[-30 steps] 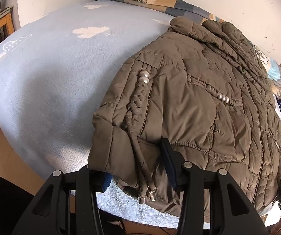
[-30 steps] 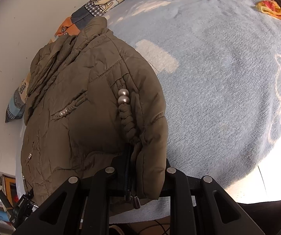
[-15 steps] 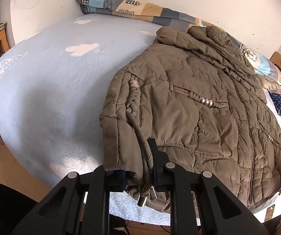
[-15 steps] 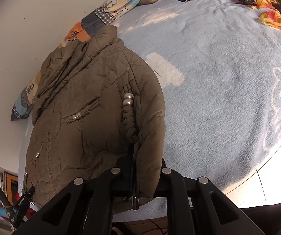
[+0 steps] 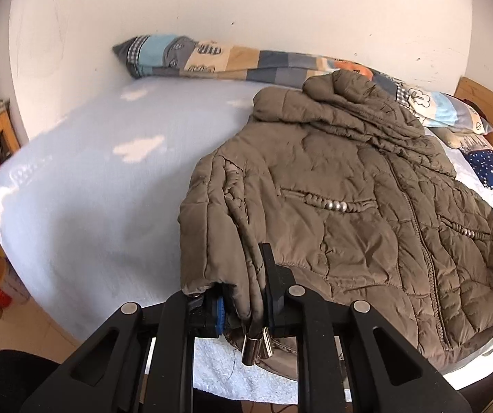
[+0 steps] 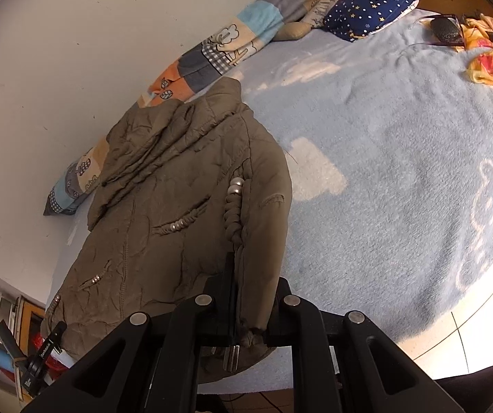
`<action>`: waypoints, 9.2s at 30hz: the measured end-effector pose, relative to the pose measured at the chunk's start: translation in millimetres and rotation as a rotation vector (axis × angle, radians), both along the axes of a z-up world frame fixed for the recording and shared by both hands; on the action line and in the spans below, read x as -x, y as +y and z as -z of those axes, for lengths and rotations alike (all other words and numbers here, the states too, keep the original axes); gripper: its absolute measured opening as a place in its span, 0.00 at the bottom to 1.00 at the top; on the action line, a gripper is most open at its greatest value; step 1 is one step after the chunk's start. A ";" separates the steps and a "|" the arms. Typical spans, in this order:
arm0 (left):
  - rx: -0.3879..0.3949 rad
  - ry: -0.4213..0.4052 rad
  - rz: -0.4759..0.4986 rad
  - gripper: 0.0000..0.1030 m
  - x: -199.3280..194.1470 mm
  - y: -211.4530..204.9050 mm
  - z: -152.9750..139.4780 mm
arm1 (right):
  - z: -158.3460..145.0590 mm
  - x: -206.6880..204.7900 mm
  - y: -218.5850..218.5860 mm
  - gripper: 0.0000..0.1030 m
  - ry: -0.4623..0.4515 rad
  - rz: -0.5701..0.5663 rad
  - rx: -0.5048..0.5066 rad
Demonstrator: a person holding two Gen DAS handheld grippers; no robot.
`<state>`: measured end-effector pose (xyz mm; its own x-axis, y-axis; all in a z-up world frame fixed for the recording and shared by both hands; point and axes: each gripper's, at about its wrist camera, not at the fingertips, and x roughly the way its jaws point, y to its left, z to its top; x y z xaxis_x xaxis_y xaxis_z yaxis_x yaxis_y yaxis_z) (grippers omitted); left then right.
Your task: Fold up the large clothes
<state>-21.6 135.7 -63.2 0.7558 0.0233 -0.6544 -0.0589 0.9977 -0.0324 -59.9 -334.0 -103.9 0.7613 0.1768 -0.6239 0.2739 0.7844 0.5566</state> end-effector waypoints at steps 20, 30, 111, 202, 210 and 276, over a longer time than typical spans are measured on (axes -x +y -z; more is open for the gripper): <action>-0.082 -0.061 0.021 0.16 11.5 -6.8 -15.9 | -24.3 15.1 11.1 0.10 -0.073 -0.036 0.102; -0.053 -0.057 0.026 0.16 15.2 -0.7 -26.2 | -34.1 28.1 10.1 0.10 -0.091 -0.048 0.099; 0.021 -0.233 0.067 0.17 -83.7 2.4 -166.3 | -172.1 -44.6 -16.7 0.10 -0.294 -0.071 0.097; -0.109 0.144 0.115 0.95 -378.7 -132.1 -6.2 | -18.3 -351.9 70.9 0.56 0.126 -0.213 0.359; -0.072 0.137 0.102 0.95 -369.1 -129.0 -25.3 | -34.9 -342.7 77.2 0.56 0.109 -0.182 0.373; -0.179 -0.142 0.044 0.95 -184.0 -122.3 -93.7 | -109.5 -204.4 109.2 0.58 -0.131 -0.219 0.296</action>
<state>162.5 13.4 30.4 0.8429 0.0946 -0.5297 -0.0226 0.9898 0.1408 144.4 -224.9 5.5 0.8019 0.1710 -0.5724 0.0238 0.9483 0.3166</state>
